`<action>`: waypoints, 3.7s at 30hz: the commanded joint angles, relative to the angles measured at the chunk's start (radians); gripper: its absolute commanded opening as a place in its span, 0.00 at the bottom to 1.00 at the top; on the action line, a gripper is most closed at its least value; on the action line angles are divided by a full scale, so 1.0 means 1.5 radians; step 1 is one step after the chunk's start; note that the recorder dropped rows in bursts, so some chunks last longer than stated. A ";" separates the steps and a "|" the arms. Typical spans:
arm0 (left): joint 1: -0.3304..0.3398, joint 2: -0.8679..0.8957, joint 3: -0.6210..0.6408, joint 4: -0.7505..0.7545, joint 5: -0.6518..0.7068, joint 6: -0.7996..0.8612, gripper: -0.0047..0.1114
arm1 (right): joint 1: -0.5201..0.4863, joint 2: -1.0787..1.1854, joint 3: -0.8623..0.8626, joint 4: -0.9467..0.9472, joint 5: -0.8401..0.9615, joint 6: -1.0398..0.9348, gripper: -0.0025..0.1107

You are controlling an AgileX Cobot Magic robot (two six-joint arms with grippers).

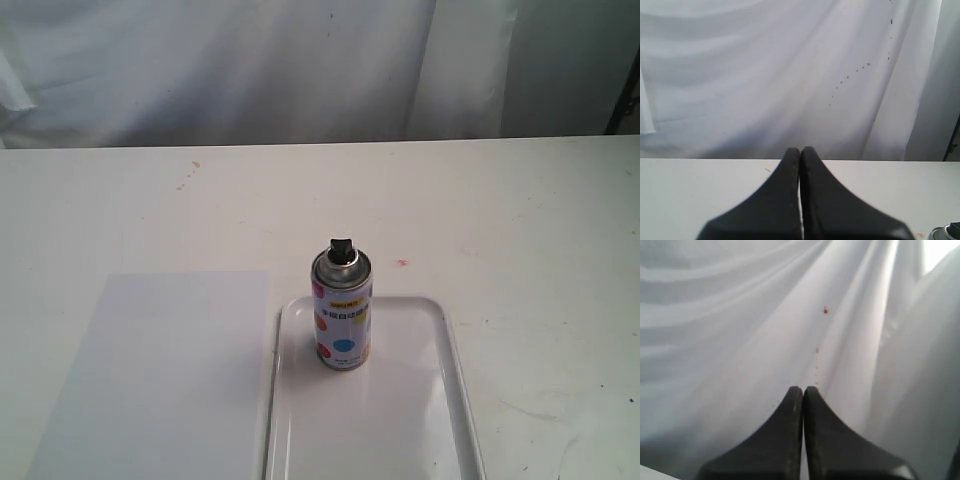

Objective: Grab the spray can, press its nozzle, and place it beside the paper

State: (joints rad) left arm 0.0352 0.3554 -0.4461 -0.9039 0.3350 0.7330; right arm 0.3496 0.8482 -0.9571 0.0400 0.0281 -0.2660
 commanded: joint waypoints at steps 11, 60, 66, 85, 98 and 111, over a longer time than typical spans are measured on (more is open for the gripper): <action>-0.004 -0.004 0.002 0.006 -0.033 -0.015 0.04 | -0.126 -0.166 0.057 -0.007 0.177 0.183 0.02; -0.060 -0.064 0.146 0.301 -0.074 -0.135 0.04 | -0.053 -0.485 0.473 0.004 0.020 0.198 0.02; -0.060 -0.148 0.219 0.626 -0.061 -0.505 0.04 | -0.053 -0.485 0.473 0.004 0.020 0.202 0.02; -0.010 -0.237 0.297 0.599 -0.031 -0.469 0.04 | -0.053 -0.485 0.473 0.004 0.021 0.202 0.02; -0.010 -0.237 0.297 0.593 -0.045 -0.489 0.04 | -0.053 -0.485 0.473 0.004 0.021 0.202 0.02; -0.010 -0.237 0.297 0.593 -0.045 -0.489 0.04 | -0.053 -0.485 0.473 0.004 0.021 0.202 0.02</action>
State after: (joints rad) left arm 0.0169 0.0048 -0.0051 0.0000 0.2802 0.0103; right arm 0.2665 0.1265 -0.2411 0.0432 0.0704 0.0297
